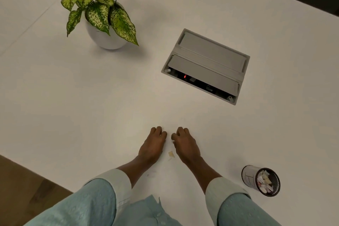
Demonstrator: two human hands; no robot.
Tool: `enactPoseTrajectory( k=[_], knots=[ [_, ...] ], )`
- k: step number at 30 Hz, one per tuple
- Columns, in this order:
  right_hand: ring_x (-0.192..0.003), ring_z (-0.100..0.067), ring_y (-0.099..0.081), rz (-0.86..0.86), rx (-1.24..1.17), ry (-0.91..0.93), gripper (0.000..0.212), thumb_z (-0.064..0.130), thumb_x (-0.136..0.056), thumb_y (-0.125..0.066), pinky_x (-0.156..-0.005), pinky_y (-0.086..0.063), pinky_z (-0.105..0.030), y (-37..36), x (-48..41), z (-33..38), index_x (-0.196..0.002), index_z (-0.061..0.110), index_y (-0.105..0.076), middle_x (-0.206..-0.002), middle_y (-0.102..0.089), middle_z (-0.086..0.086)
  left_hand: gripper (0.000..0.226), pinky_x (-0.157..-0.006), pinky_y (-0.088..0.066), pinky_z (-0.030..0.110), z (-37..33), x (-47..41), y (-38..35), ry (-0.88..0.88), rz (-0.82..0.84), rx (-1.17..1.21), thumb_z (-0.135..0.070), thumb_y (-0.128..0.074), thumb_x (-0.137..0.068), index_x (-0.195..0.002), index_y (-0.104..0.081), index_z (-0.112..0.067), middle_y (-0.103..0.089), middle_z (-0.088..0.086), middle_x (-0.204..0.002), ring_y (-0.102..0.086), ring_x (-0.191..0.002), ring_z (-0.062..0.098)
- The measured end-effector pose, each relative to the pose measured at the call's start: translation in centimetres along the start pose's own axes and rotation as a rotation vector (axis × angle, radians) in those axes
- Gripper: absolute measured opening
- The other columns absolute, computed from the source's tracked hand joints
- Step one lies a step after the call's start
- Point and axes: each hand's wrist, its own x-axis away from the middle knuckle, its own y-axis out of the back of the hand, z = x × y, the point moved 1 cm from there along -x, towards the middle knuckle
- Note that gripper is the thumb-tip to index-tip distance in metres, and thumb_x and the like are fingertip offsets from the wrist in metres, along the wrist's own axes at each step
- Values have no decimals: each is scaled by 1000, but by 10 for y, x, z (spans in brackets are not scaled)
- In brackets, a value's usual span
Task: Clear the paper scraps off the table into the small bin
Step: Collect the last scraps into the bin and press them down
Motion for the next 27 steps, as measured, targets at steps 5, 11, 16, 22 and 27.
enactPoseTrajectory(
  k=[5,11,16,22,27],
  knots=[
    [-97,-21,-57,-78,-191,-144,13,12,-94,-60,-76,-52,-35,-11,28,-13,-101,13,-71,-104,-62,-2,19,-82,-46,42,-6,16,2,86,-23,46,0,-43,-99,-94,-55,-15,-54,5,-108,-50,-101,28],
    [-73,-4,-66,-291,-657,-563,12,16,-78,-84,-69,-50,-16,-13,80,-35,-82,23,-76,-81,-70,11,20,-78,-49,41,-16,38,5,66,-53,100,7,-51,-87,-93,-65,-6,-61,7,-100,-57,-92,28],
    [-75,-6,-70,-415,-721,-664,13,16,-76,-86,-74,-56,-27,-9,132,-55,-83,24,-78,-80,-72,12,17,-77,-52,42,-64,45,-1,-60,-41,167,7,-57,-88,-93,-68,-4,-63,9,-99,-62,-91,28],
    [-72,-8,-74,-611,-815,-761,12,14,-79,-85,-76,-61,-36,19,185,-82,-89,17,-78,-78,-76,6,9,-76,-50,32,-157,41,-21,-241,-19,257,-2,-69,-90,-94,-70,-10,-67,4,-97,-64,-89,21],
    [-64,2,-71,-779,-852,-857,8,18,-84,-82,-77,-59,-22,46,219,-114,-84,23,-76,-67,-73,18,9,-74,-48,28,-232,33,-37,-351,22,279,-7,-74,-90,-97,-70,-11,-71,5,-96,-66,-85,19]
  ],
)
